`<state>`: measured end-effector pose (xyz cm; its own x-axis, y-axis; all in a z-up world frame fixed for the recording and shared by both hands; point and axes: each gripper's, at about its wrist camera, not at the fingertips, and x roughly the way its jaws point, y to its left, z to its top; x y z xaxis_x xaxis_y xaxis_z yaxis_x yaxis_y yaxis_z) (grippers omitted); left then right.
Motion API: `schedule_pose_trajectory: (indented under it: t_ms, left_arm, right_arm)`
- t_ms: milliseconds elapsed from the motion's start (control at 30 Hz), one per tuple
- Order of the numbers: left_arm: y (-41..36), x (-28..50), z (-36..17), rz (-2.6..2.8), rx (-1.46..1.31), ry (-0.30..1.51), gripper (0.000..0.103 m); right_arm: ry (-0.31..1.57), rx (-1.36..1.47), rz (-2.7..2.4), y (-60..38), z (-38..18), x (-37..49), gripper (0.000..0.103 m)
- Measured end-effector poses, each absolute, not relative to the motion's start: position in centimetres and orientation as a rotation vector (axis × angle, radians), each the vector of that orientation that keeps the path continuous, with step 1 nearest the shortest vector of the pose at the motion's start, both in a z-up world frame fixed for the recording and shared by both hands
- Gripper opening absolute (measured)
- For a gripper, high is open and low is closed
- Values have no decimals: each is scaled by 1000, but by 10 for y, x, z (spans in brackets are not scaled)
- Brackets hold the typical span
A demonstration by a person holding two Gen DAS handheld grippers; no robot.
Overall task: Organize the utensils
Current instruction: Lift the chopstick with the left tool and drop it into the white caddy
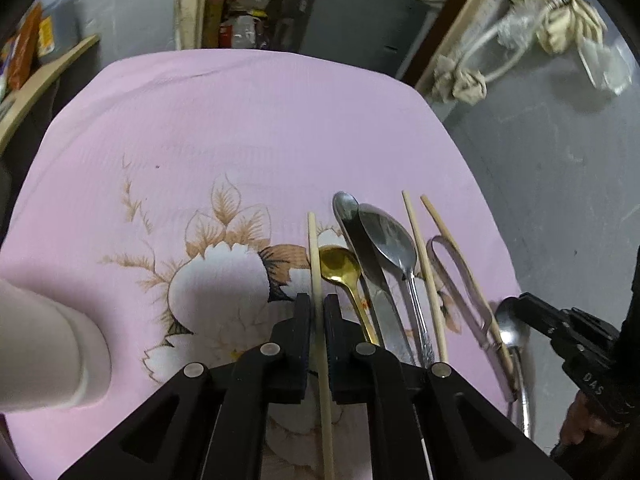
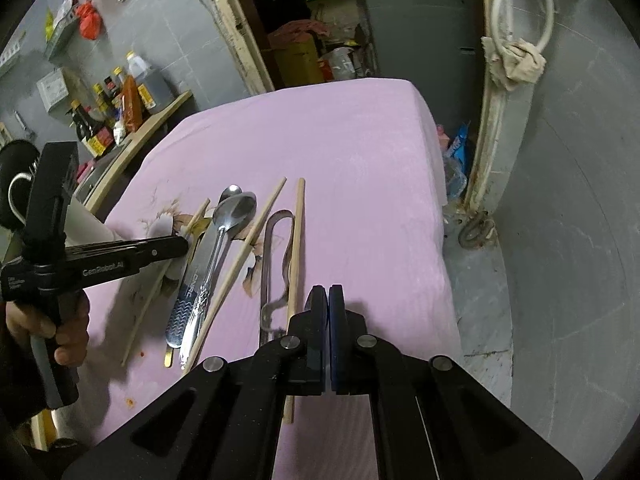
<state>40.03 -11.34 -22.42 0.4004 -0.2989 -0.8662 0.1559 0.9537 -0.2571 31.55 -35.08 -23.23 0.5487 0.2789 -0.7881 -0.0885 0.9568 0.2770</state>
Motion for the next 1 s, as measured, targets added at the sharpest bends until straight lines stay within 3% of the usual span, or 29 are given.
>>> schedule_pose_trajectory:
  t_ms: [233, 433, 1000]
  left_arm:
    - [-122, 398, -222, -289, -60, 1102, 6]
    - [-102, 387, -211, -334, -211, 1052, 5]
    - [30, 332, -54, -348, -429, 563, 5]
  right_arm:
    - [924, 225, 168, -349, -219, 299, 2]
    - [843, 201, 97, -341, -184, 278, 2]
    - [376, 89, -33, -229, -38, 257, 2]
